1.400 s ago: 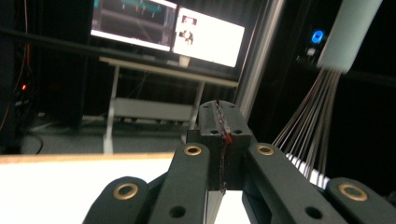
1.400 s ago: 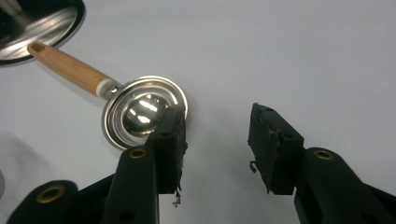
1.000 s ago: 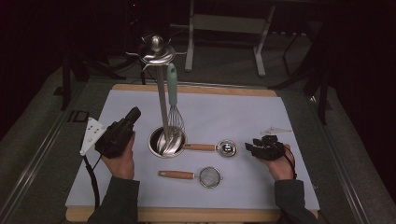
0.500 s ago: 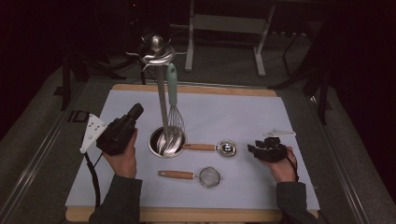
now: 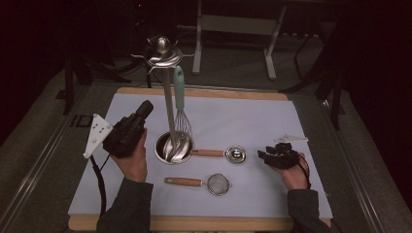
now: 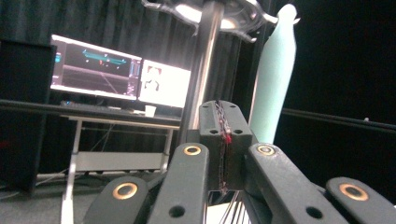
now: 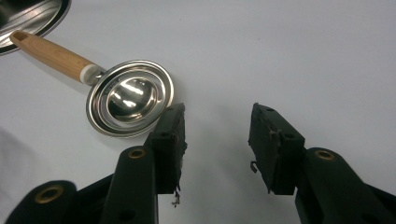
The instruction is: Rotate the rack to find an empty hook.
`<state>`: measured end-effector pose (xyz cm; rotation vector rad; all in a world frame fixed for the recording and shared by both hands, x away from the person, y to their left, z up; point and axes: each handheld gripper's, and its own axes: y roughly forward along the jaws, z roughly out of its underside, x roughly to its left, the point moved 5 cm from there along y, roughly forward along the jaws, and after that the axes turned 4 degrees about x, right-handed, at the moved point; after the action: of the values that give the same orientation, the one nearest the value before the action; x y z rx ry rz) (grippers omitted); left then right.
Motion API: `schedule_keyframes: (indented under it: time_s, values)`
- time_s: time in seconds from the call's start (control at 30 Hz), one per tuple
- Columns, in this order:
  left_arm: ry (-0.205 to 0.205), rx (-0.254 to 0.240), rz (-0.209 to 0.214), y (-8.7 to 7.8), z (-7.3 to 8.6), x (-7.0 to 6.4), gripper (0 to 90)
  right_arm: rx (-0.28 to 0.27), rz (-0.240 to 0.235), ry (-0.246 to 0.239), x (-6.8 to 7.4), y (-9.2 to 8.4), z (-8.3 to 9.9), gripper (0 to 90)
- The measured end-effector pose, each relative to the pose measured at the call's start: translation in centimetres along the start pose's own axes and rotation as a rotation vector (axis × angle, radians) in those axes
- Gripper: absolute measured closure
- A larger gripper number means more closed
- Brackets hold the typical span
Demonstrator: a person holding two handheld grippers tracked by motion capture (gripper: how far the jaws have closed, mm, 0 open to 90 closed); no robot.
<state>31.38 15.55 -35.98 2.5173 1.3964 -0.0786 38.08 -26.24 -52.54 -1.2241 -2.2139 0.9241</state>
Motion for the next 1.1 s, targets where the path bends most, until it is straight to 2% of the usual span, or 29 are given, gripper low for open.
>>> schedule_keyframes:
  time_s: [0.47, 0.67, 0.93, 1.1]
  values:
    - [0.020, -0.086, 0.041, 1.0, -2.8, -1.5, 89.2, -0.006, 0.006, 0.009, -0.3, -0.1, 0.2, 55.1]
    - [0.053, -0.122, 0.059, 1.8, -4.2, -2.2, 89.3, -0.014, 0.008, 0.026, -0.7, -0.3, 0.3, 54.8]
    - [0.069, -0.146, 0.051, 3.4, -5.3, -2.6, 89.3, -0.012, 0.012, 0.037, -0.9, -0.4, 0.6, 54.6]
    - [0.067, -0.144, 0.028, 4.0, -5.5, -2.3, 89.0, -0.006, 0.011, 0.041, -0.9, -0.2, 0.8, 54.6]
